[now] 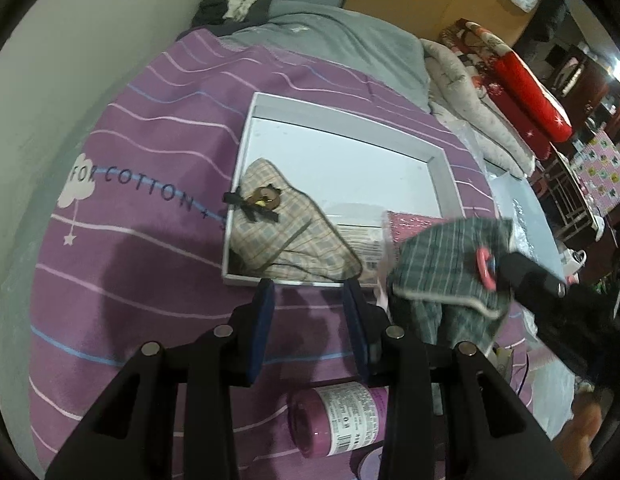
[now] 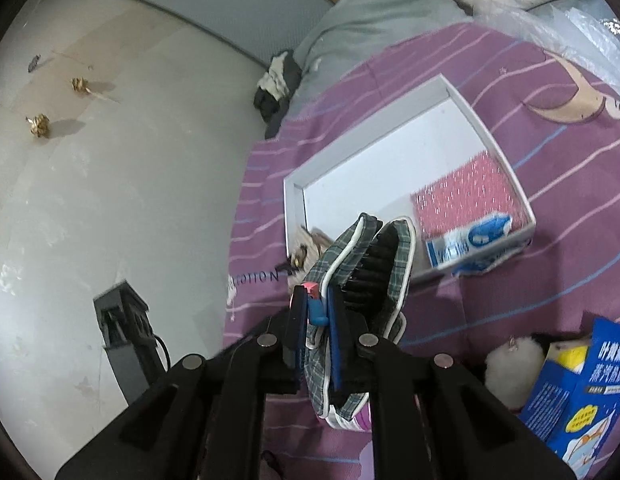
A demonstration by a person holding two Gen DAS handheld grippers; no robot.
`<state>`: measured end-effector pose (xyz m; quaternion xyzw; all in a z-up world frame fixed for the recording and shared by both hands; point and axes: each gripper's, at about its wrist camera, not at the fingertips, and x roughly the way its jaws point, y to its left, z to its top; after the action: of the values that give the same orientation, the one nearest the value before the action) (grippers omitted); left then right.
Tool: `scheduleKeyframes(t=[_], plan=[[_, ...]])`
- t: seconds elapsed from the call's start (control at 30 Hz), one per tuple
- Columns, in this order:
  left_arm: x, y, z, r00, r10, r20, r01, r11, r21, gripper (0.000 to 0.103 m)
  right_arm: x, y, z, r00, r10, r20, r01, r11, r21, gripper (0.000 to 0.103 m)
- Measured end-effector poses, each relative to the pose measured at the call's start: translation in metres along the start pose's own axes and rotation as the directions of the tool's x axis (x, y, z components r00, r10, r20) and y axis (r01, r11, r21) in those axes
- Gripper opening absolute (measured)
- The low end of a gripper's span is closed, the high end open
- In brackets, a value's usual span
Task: Organize soft objects
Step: 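Grasp the dark green plaid pouch with the right gripper and lift it toward the box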
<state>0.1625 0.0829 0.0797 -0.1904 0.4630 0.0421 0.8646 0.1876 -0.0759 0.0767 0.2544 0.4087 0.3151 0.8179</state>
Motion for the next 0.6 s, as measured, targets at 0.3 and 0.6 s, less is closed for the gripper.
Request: scheduleKeyframes(t=[0.3,0.6], plan=[[0.013,-0.002,0.014,0.998,-0.062,-0.003,0.062,0.998,0.006,0.037,0.011,-0.009,0.032,0.998,-0.059,0.014,0.059,0.998,0.025,0.008],[0.018,0.029,0.028,0.997,-0.071,0.015,0.071,0.997,-0.024,0.037,0.022,-0.007,0.069,0.997,-0.071,0.007,0.07,0.996,0.055,0.008]])
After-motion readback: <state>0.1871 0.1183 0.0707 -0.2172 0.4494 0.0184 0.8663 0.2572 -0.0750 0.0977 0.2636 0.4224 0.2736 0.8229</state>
